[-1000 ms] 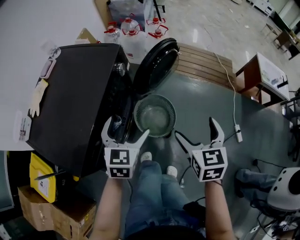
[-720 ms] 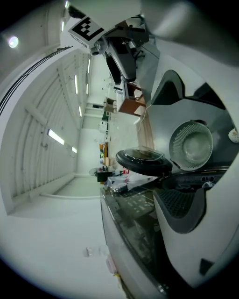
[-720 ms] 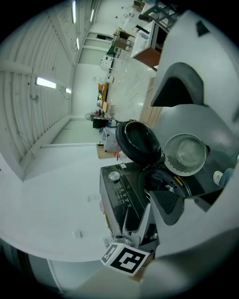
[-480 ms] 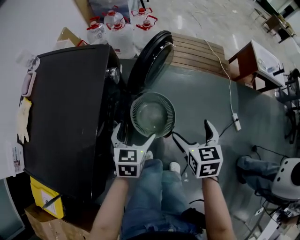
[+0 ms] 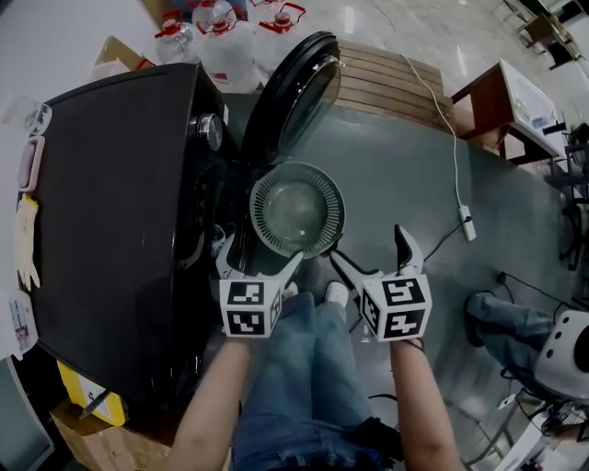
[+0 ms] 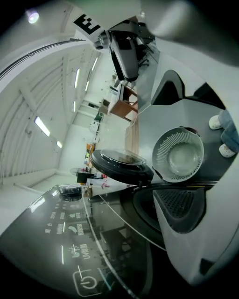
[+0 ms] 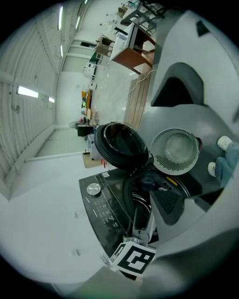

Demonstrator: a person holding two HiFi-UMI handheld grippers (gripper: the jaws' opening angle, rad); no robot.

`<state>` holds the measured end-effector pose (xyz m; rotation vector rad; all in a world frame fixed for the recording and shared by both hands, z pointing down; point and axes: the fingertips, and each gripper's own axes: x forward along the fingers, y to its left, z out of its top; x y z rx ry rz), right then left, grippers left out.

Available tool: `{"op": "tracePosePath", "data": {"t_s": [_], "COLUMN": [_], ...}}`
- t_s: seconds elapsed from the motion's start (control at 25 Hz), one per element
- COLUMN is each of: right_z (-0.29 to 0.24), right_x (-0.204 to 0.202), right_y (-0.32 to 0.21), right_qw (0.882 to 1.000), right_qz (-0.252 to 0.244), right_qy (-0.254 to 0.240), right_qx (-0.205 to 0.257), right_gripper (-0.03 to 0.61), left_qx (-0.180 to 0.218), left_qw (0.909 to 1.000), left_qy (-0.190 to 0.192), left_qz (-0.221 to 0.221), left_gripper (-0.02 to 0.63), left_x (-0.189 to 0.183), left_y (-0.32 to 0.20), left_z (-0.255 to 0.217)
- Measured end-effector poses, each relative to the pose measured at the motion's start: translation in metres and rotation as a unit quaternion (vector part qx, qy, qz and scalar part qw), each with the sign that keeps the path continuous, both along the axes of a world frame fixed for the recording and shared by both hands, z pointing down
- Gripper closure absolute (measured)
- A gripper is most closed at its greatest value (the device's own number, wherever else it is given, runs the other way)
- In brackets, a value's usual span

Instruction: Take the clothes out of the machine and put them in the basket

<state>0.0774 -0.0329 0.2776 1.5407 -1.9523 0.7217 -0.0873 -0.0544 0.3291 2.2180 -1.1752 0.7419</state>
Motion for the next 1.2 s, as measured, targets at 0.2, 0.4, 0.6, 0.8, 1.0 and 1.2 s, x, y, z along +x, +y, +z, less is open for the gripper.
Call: {"op": "tracePosePath", "data": {"t_s": [0.2,0.4,0.6,0.8,1.0,1.2], "right_z": [0.028,0.058,0.097,0.147,0.194,0.228], "right_x": [0.009,0.013,0.018,0.022,0.022,0.011], "right_y": [0.006,-0.002,-0.013,-0.016,-0.015,-0.022], "right_qw": [1.0,0.999,0.999,0.999,0.998,0.997], "right_qz": [0.003,-0.004,-0.009,-0.011,-0.01,-0.015], "right_qy": [-0.013,-0.027,-0.03,-0.033,-0.03,-0.038], "right_qx": [-0.017,-0.021,-0.02,-0.031,-0.051,-0.058], "right_gripper": [0.025,0.025,0.025,0.048,0.058,0.058], "left_qx": [-0.012,-0.017,-0.022,-0.028,-0.026,-0.029], "left_qw": [0.9998,0.9988,0.9965,0.9947,0.9903,0.979], "left_qy": [-0.016,-0.026,-0.04,-0.05,-0.085,-0.135], "left_qz": [-0.003,-0.038,-0.07,-0.086,-0.107,-0.15], "left_gripper": [0.049,0.049,0.049,0.049,0.049,0.049], "left_x": [0.0,-0.011,-0.028,-0.04,-0.058,-0.09], "left_y": [0.009,0.007,-0.003,-0.008,-0.012,-0.015], "left_z": [0.022,0.045,0.084,0.119,0.155,0.19]}}
